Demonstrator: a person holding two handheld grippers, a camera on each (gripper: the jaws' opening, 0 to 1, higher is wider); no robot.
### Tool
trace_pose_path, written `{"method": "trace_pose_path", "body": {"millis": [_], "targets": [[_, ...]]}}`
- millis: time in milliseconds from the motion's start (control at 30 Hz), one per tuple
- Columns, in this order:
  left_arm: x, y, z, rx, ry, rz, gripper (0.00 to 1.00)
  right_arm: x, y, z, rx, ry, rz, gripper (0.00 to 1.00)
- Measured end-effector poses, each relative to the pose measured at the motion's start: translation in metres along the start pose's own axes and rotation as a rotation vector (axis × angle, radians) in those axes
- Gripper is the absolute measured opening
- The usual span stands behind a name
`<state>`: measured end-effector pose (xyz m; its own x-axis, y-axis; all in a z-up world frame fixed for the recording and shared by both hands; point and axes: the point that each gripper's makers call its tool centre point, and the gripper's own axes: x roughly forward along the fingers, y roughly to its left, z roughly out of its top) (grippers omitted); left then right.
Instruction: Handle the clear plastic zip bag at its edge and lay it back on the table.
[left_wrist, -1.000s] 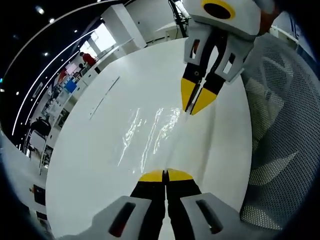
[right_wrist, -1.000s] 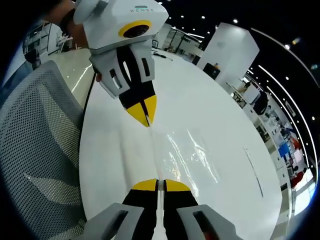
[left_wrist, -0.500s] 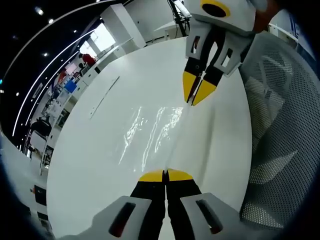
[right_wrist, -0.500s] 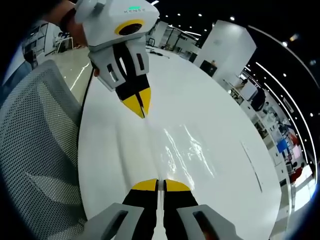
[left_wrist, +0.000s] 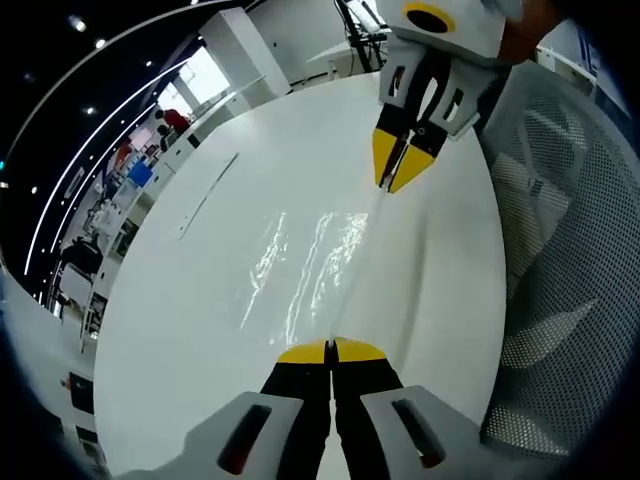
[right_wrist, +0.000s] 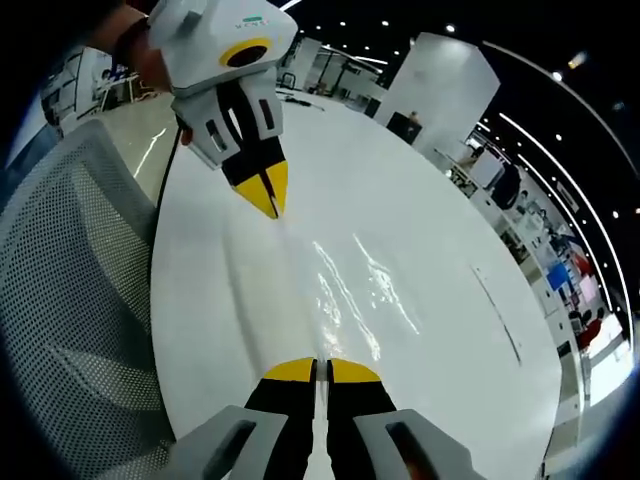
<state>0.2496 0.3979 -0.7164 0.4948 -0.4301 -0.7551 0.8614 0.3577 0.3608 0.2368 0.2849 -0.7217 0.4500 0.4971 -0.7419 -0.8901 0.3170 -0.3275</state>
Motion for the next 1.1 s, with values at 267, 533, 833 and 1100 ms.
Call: {"method": "trace_pose_path", "body": {"millis": [267, 533, 833, 1100], "targets": [[-0.001, -0.002, 0.002, -0.013, -0.005, 0.005, 0.0, 0.0, -0.002, -0.006, -0.002, 0.008, 0.003, 0.0], [-0.001, 0.0, 0.003, -0.012, -0.004, 0.01, 0.0, -0.002, -0.007, -0.002, 0.012, 0.006, -0.01, 0.0], [-0.002, 0.004, 0.0, -0.013, 0.0, 0.024, 0.0, -0.005, -0.016, -0.003, 0.111, -0.013, -0.035, 0.08], [-0.001, -0.001, -0.003, 0.009, 0.006, 0.016, 0.0, -0.016, -0.034, 0.024, 0.192, -0.155, -0.05, 0.14]]}}
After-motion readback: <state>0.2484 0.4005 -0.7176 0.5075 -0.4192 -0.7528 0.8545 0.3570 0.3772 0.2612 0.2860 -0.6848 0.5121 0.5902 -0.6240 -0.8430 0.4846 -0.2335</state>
